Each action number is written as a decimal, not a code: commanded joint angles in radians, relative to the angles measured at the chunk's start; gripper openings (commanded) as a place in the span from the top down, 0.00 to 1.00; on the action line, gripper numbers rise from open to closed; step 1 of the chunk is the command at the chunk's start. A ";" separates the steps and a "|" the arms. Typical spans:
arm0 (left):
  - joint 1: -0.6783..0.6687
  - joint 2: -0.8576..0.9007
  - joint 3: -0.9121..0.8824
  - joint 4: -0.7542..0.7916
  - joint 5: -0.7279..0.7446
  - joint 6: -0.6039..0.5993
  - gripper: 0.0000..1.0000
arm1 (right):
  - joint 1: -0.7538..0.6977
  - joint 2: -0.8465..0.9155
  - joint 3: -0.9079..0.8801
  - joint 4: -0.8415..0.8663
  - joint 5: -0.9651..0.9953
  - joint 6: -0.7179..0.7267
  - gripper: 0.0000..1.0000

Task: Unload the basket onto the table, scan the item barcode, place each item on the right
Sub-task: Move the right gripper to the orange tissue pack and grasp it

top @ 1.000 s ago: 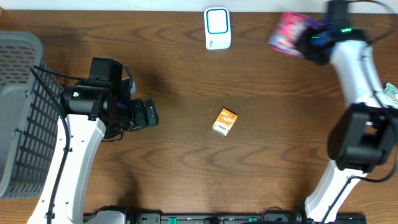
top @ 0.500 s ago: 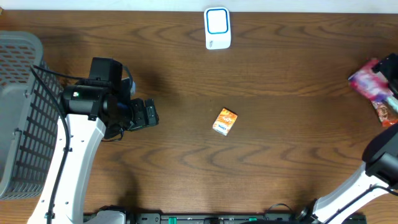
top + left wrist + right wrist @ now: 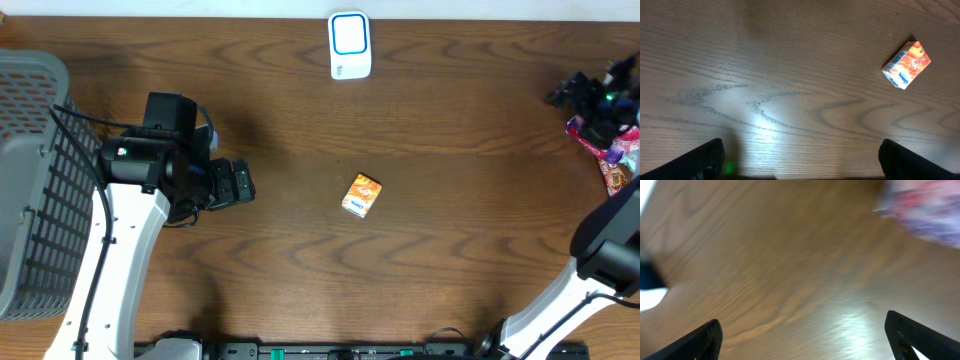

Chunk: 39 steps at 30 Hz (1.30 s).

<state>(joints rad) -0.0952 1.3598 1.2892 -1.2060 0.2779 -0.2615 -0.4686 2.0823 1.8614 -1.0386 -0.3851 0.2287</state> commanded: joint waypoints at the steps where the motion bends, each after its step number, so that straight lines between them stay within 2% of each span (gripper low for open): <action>1: 0.002 -0.001 0.001 -0.005 -0.010 0.006 0.02 | 0.041 -0.098 0.022 -0.023 -0.069 -0.013 0.01; 7: 0.002 -0.001 0.001 -0.005 -0.010 0.006 0.02 | 0.124 -0.220 0.021 -0.213 -0.078 -0.026 0.01; 11: 0.002 -0.001 0.001 -0.005 -0.010 0.006 0.02 | 0.222 -0.227 0.014 -0.367 -0.077 -0.145 0.01; 15: 0.002 -0.001 0.001 -0.005 -0.010 0.006 0.02 | 0.345 -0.225 -0.062 -0.409 -0.077 -0.167 0.01; 18: 0.002 -0.001 0.001 -0.005 -0.010 0.006 0.02 | 0.457 -0.225 -0.182 -0.353 -0.077 -0.143 0.01; 24: 0.002 -0.001 0.001 -0.005 -0.010 0.006 0.02 | 0.622 -0.225 -0.449 -0.159 -0.077 0.007 0.01; 30: 0.002 -0.001 0.001 -0.005 -0.010 0.006 0.02 | 0.694 -0.225 -0.625 0.071 -0.140 0.146 0.01; 34: 0.002 -0.001 0.001 -0.005 -0.010 0.006 0.02 | 0.718 -0.225 -0.711 0.203 -0.141 0.343 0.14; 39: 0.002 -0.001 0.001 -0.005 -0.010 0.006 0.02 | 0.758 -0.225 -0.813 0.381 -0.141 0.431 0.23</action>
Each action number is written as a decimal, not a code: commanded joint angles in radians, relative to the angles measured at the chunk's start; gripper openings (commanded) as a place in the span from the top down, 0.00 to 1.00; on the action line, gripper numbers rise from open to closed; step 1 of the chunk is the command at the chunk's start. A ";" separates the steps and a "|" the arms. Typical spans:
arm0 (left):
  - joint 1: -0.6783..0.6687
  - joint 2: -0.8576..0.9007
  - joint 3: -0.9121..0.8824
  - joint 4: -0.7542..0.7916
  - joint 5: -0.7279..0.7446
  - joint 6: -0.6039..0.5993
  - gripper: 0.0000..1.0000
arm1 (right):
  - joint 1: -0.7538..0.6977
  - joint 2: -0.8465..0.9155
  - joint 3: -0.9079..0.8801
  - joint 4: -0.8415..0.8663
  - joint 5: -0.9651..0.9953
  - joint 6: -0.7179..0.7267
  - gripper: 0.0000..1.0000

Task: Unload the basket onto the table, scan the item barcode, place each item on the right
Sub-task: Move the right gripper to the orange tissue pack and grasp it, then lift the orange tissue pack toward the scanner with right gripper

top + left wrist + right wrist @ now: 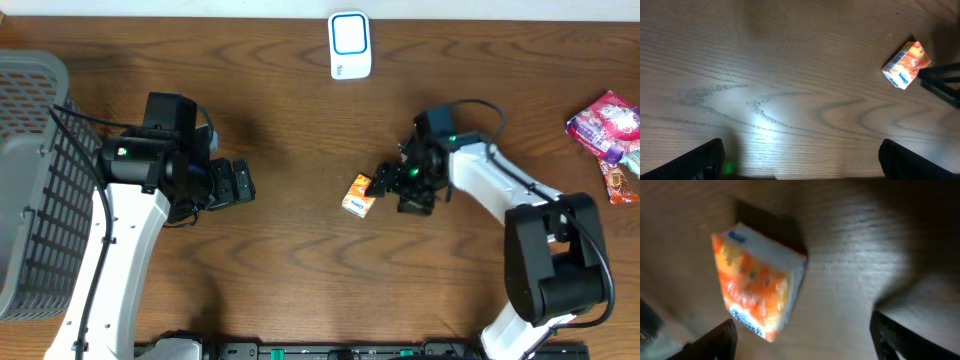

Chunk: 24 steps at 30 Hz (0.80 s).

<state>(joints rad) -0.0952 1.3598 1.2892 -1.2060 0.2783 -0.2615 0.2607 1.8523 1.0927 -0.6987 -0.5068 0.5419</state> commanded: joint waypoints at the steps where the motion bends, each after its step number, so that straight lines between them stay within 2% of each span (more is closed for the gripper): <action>1: 0.002 -0.001 0.001 -0.005 -0.011 0.006 0.02 | 0.043 0.005 -0.074 0.101 -0.019 0.141 0.28; 5: 0.002 -0.001 0.001 -0.005 -0.011 0.006 0.02 | 0.067 0.005 -0.114 0.203 -0.005 0.192 0.35; 11: 0.002 -0.001 0.001 -0.005 -0.011 0.006 0.02 | 0.081 0.005 -0.133 0.223 0.114 0.239 0.49; 14: 0.002 -0.001 0.001 -0.005 -0.011 0.006 0.02 | 0.082 0.006 -0.144 0.229 0.150 0.239 0.62; 20: 0.002 -0.001 0.001 -0.005 -0.011 0.006 0.02 | 0.082 0.006 -0.196 0.319 0.179 0.227 0.64; 22: 0.002 -0.001 0.001 -0.005 -0.011 0.006 0.02 | 0.082 0.006 -0.216 0.338 0.166 0.227 0.92; 23: 0.002 -0.001 0.001 -0.005 -0.011 0.006 0.02 | 0.082 0.006 -0.219 0.335 0.158 0.226 0.99; 24: 0.002 -0.001 0.001 -0.005 -0.011 0.006 0.02 | 0.082 0.006 -0.219 0.328 0.143 0.214 0.99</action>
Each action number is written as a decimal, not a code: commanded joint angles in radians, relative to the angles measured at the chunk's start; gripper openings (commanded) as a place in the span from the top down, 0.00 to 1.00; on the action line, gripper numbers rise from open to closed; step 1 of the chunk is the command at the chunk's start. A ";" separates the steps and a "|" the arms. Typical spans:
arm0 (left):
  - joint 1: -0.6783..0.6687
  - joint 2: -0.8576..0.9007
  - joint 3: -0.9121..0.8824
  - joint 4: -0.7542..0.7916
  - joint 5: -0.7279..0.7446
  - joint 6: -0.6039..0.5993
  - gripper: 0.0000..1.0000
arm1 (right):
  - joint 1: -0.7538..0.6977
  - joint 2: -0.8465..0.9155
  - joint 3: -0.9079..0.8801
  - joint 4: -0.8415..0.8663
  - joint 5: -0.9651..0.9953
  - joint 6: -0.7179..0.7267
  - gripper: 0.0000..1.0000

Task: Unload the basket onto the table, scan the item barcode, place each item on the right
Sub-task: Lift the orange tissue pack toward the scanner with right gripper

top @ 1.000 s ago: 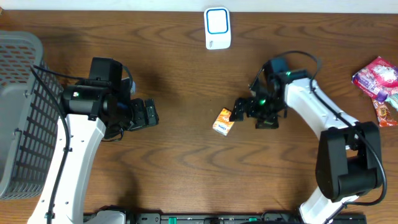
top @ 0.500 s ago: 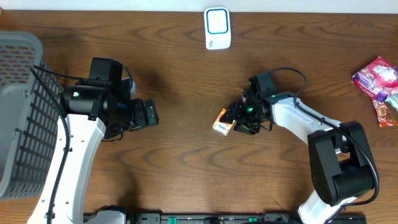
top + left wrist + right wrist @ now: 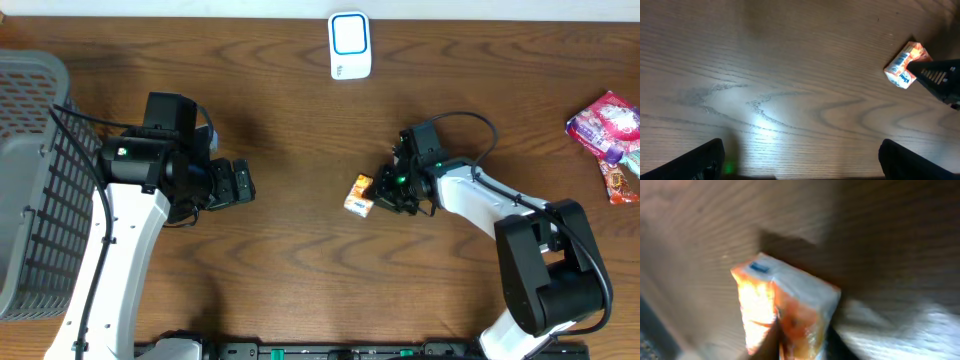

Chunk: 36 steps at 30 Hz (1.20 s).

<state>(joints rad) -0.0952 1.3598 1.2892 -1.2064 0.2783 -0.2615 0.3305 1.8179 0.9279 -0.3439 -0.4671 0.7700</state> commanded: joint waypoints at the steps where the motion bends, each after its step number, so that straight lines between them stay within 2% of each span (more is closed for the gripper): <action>1: 0.002 -0.001 0.001 -0.004 -0.011 0.006 0.02 | 0.012 0.041 -0.053 -0.026 0.076 -0.032 0.99; 4: 0.002 -0.001 0.001 -0.005 -0.011 0.006 0.02 | 0.000 0.040 -0.045 0.014 -0.087 -0.169 0.99; 5: 0.002 -0.001 0.001 -0.005 -0.011 0.006 0.02 | -0.005 0.040 -0.044 0.042 -0.166 -0.246 0.99; 6: 0.002 -0.001 0.001 -0.005 -0.011 0.006 0.02 | -0.013 0.039 -0.044 0.091 -0.340 -0.405 0.99; 7: 0.002 -0.001 0.001 -0.005 -0.011 0.006 0.02 | -0.018 0.039 -0.044 0.110 -0.437 -0.493 0.99; 10: 0.002 -0.001 0.001 -0.004 -0.011 0.006 0.02 | -0.031 0.039 -0.044 0.123 -0.606 -0.674 0.99; 17: 0.002 -0.001 0.001 -0.005 -0.011 0.006 0.02 | -0.040 0.039 -0.044 0.088 -0.645 -0.807 0.99; 21: 0.002 -0.001 0.001 -0.004 -0.011 0.006 0.02 | -0.023 0.039 -0.044 0.051 -0.762 -0.977 0.99; 28: 0.002 -0.001 0.001 -0.004 -0.011 0.006 0.02 | 0.015 0.039 -0.045 -0.090 -0.771 -1.174 0.99; 31: 0.002 -0.001 0.001 -0.005 -0.011 0.006 0.02 | 0.018 0.039 -0.045 -0.103 -0.783 -1.178 0.99; 36: 0.002 -0.001 0.001 -0.004 -0.011 0.006 0.02 | 0.018 0.039 -0.045 -0.068 -0.922 -1.141 0.99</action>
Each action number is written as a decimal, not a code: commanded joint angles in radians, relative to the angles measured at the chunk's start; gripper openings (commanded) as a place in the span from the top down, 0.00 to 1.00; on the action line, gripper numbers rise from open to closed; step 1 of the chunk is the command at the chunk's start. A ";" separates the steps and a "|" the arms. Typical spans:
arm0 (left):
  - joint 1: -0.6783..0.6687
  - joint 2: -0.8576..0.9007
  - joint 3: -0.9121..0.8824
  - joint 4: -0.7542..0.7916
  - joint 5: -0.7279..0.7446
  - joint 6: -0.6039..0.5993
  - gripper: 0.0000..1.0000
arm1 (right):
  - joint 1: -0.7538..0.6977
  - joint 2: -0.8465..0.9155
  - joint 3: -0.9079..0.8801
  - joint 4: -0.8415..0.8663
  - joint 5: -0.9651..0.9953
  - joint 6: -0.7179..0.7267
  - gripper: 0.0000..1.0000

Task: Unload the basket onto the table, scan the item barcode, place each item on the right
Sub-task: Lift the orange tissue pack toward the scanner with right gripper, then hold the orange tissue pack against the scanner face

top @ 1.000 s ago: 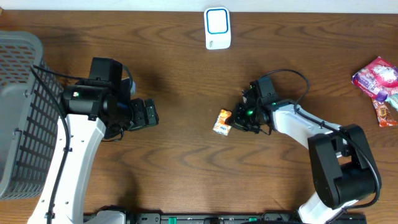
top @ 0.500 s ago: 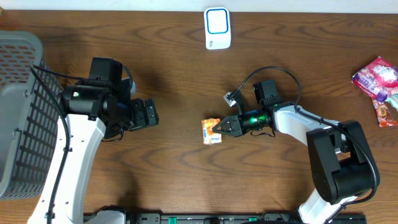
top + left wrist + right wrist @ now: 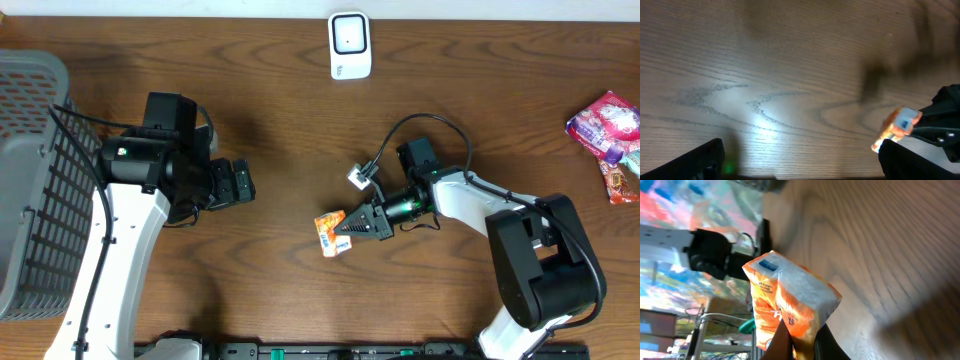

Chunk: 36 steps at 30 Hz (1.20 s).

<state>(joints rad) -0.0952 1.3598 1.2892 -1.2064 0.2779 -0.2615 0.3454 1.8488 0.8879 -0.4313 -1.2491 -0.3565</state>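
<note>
My right gripper (image 3: 352, 228) is shut on a small orange and white tissue pack (image 3: 330, 233), holding it above the table, pointing left. The right wrist view shows the tissue pack (image 3: 790, 302) pinched between the dark fingers (image 3: 780, 342), tilted. The pack (image 3: 896, 127) also shows at the right of the left wrist view. A white barcode scanner (image 3: 349, 44) with a dark window stands at the table's far edge. My left gripper (image 3: 236, 183) is open over bare wood, its fingertips (image 3: 700, 160) far apart.
A grey wire basket (image 3: 30, 180) stands at the left edge of the table. Colourful snack packets (image 3: 607, 135) lie at the far right. A cable loops above the right arm's wrist (image 3: 420, 130).
My right gripper has lifted the tissue pack off the table and carried it left and toward the front. The left arm has not moved.
The pack lay alone mid-table while my right gripper was at the far right by the snack packets. Then the right gripper was beside the pack, then closed on it on the table. Now it holds the pack up, left of where it lay.
</note>
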 commanded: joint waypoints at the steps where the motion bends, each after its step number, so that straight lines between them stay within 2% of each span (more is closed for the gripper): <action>1: 0.002 -0.001 0.001 -0.005 -0.010 0.006 0.02 | 0.003 0.008 -0.004 0.061 -0.173 0.042 0.99; 4: 0.002 -0.001 0.001 -0.004 -0.010 0.006 0.02 | 0.003 0.008 -0.004 0.185 -0.153 0.214 0.99; 8: 0.002 -0.001 0.001 -0.005 -0.010 0.006 0.02 | 0.002 0.007 -0.004 0.447 0.082 0.657 0.99; 13: 0.002 -0.001 0.001 -0.005 -0.010 0.006 0.02 | -0.023 0.007 0.026 0.831 0.088 0.868 0.99; 17: 0.002 -0.001 0.001 -0.004 -0.010 0.006 0.02 | -0.105 0.007 0.130 0.910 0.095 1.016 0.99; 20: 0.002 -0.001 0.001 -0.005 -0.010 0.006 0.02 | -0.160 0.007 0.226 0.910 0.015 1.048 0.99; 21: 0.002 -0.001 0.001 -0.004 -0.010 0.006 0.02 | -0.181 0.008 0.285 0.911 -0.087 1.044 0.99; 24: 0.002 -0.001 0.001 -0.005 -0.010 0.006 0.02 | -0.195 0.008 0.349 0.911 -0.208 1.036 0.99; 31: 0.002 -0.001 0.001 -0.004 -0.010 0.006 0.02 | -0.195 0.008 0.373 0.910 -0.159 1.081 0.99; 36: 0.002 -0.001 0.001 -0.004 -0.010 0.006 0.02 | -0.179 0.008 0.373 0.862 -0.009 1.081 0.99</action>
<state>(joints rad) -0.0952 1.3598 1.2892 -1.2064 0.2779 -0.2615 0.1516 1.8523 1.2480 0.4679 -1.3643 0.7086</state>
